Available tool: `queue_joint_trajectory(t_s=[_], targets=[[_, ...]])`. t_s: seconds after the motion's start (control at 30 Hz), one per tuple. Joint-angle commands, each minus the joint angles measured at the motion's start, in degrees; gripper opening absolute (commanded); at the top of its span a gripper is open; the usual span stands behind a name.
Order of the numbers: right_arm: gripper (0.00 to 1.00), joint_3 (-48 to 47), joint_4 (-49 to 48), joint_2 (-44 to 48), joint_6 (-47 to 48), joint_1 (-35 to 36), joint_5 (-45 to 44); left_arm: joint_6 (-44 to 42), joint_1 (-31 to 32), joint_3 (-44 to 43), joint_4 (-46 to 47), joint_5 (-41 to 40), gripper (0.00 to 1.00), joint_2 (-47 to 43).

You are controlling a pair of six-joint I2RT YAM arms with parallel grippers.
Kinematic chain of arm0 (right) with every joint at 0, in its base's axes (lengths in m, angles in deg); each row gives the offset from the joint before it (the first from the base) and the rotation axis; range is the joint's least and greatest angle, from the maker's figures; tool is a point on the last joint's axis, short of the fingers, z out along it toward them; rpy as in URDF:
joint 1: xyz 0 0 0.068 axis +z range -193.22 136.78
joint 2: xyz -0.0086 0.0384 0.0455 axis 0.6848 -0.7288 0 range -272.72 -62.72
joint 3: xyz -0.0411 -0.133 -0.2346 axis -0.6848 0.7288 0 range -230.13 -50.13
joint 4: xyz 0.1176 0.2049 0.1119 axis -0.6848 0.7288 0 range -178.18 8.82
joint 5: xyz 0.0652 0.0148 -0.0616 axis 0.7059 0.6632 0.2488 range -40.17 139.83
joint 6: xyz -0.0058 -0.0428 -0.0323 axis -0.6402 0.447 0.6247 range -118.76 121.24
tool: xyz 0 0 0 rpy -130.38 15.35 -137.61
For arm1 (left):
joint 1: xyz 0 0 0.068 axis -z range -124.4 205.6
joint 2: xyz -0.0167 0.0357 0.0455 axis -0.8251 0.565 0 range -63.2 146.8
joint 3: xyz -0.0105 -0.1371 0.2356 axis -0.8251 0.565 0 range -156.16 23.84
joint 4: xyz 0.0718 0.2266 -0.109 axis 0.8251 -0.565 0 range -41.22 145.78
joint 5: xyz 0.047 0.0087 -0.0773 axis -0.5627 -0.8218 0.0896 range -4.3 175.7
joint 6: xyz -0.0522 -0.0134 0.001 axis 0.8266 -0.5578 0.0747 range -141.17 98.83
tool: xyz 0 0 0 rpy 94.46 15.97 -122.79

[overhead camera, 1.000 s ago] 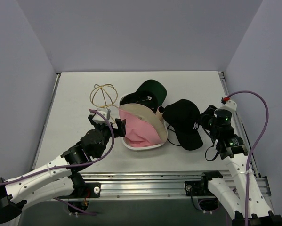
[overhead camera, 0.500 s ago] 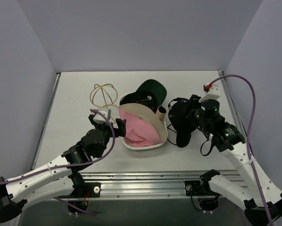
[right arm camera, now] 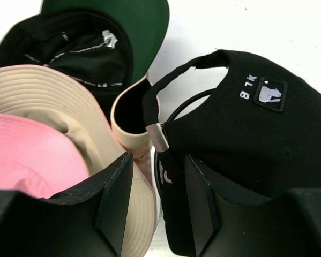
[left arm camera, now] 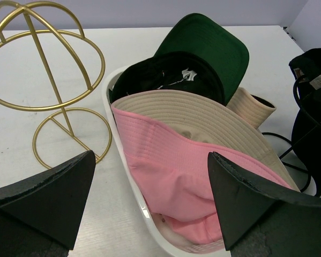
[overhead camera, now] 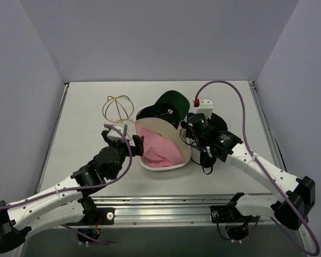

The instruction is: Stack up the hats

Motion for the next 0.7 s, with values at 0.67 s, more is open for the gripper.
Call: queue_joint_trajectory(t_s=[0.67], targets=[[0.36, -14.66, -0.91, -14.13, 4.30, -0.86, -8.44, -0.50, 0.31, -1.41, 2.05, -1.13, 0.95, -3.43]])
